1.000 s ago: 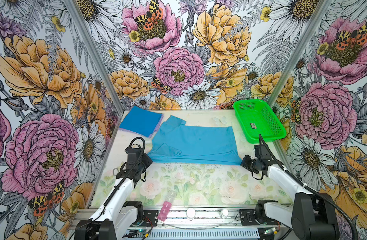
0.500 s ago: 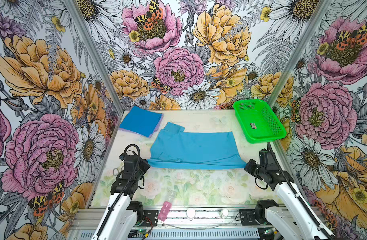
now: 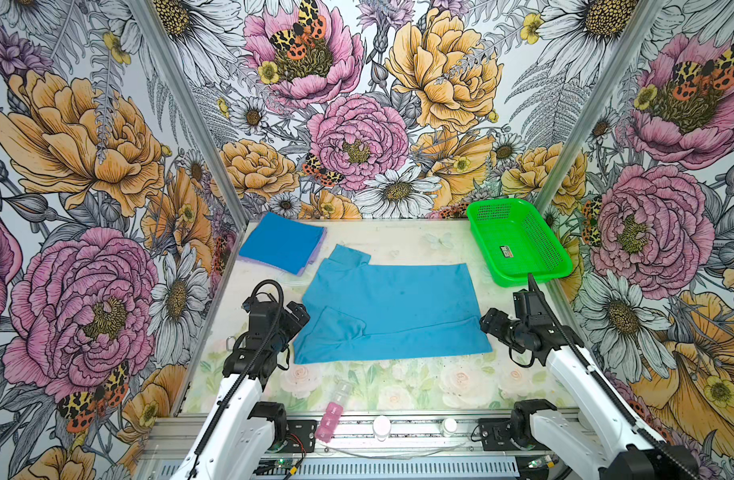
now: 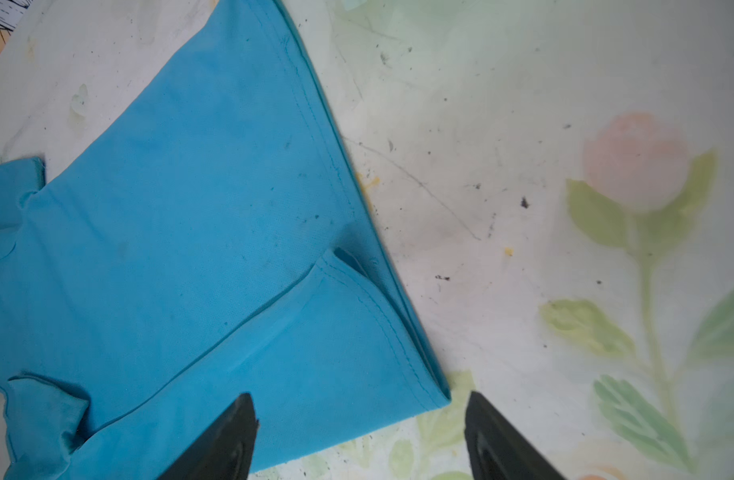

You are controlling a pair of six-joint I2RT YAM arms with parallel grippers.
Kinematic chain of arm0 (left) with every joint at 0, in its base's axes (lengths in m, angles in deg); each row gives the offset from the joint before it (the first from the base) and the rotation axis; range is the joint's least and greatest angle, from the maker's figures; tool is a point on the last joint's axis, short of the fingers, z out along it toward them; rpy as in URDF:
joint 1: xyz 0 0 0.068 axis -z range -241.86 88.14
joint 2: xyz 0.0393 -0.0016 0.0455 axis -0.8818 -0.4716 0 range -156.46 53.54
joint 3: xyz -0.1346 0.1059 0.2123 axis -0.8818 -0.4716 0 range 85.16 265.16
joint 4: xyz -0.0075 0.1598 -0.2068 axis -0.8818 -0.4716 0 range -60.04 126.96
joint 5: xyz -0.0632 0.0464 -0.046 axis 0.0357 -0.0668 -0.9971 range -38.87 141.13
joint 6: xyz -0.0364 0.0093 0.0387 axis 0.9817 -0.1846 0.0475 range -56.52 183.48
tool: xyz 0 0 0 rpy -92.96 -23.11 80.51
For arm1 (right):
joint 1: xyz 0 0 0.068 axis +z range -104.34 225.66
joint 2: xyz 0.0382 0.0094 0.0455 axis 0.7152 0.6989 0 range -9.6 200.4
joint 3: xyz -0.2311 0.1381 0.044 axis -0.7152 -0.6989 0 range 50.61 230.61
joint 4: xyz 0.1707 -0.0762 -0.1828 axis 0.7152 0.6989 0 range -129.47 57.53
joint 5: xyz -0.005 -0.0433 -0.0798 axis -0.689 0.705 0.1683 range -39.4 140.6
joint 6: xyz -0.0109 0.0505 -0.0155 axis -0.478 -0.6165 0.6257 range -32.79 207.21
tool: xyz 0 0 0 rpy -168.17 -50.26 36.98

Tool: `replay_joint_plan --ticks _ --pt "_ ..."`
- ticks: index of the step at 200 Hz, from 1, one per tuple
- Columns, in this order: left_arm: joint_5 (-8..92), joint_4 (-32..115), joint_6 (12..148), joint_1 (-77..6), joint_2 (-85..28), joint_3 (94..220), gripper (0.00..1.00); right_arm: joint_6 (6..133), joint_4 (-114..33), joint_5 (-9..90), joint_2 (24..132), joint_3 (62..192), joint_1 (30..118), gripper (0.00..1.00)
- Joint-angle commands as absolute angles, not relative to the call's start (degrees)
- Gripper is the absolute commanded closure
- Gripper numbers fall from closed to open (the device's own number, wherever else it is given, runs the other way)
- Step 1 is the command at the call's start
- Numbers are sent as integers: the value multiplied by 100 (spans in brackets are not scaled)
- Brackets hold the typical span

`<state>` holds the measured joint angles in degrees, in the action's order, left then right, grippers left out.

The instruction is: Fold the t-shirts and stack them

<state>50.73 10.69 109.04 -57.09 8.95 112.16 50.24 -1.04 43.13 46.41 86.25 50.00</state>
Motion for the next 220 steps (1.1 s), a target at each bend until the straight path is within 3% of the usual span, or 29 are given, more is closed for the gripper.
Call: replay_joint_plan --ticks 1,70,122,159,220 --pt "4267 1804 10514 -5647 252 11486 1 5458 -704 3649 5405 9011 5258 14" --pt "3397 3150 10320 -5033 -1926 12022 1 5118 -1990 3454 7184 9253 5905 8" --pt "3750 3906 10661 -4891 -2863 11759 1 4417 -2482 4494 7472 8984 5912 7" --pt "4059 3949 10977 -4903 -2908 11417 1 4237 -2481 4577 7445 8740 5942 7" --pt "5174 2931 11421 -4775 -1732 10806 1 4170 -2462 4369 7091 8190 6199 7"
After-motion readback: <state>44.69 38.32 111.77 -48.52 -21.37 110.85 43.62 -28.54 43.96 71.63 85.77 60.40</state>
